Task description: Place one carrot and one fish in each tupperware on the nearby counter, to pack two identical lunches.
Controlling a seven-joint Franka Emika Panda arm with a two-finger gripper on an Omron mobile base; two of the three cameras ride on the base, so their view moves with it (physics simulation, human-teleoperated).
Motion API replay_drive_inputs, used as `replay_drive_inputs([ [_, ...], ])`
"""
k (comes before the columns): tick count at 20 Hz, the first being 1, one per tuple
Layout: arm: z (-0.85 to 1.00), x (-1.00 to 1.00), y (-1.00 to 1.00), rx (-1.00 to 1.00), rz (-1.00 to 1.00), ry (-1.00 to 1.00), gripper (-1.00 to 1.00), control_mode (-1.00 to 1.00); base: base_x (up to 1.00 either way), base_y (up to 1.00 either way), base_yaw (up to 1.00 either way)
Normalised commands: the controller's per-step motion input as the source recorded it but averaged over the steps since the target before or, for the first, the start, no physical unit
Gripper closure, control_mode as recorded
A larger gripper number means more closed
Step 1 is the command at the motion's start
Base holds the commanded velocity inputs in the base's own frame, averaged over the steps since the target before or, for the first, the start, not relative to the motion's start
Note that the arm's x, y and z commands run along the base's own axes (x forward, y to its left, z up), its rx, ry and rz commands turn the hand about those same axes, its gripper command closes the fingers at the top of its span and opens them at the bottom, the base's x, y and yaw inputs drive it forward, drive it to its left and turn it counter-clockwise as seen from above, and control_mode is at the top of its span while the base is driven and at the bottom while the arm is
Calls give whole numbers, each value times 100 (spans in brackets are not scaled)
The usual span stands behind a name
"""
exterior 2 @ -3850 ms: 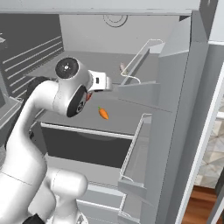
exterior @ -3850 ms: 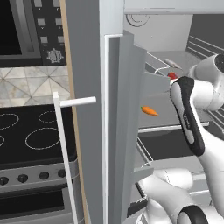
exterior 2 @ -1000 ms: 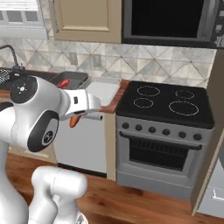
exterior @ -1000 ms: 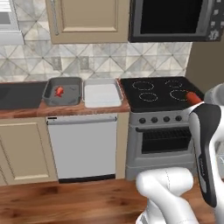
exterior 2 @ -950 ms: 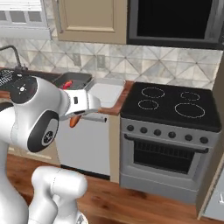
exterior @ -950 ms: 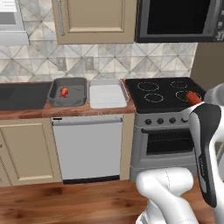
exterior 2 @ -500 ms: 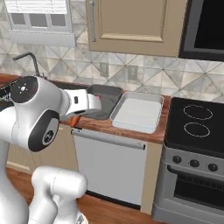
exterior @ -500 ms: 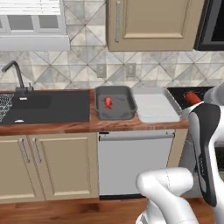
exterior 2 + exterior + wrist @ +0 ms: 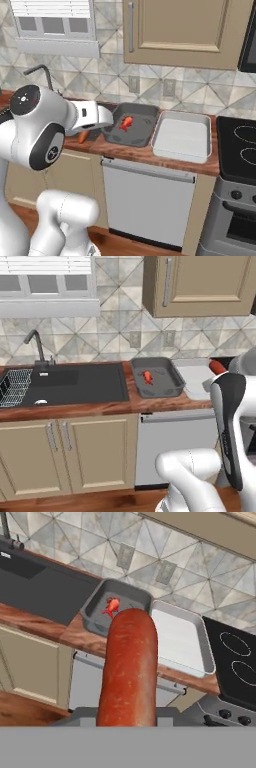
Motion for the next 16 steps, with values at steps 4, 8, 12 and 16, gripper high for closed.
replay_drive_inputs([
  [4,0,0,0,0,0,0,100,100,45,0,-26],
  [8,0,0,0,0,0,0,100,100,87,29,-20],
  [12,0,0,0,0,0,0,100,100,78,35,-9],
  [16,-18,0,1,-1,0,0,100,-100,12,24,0],
])
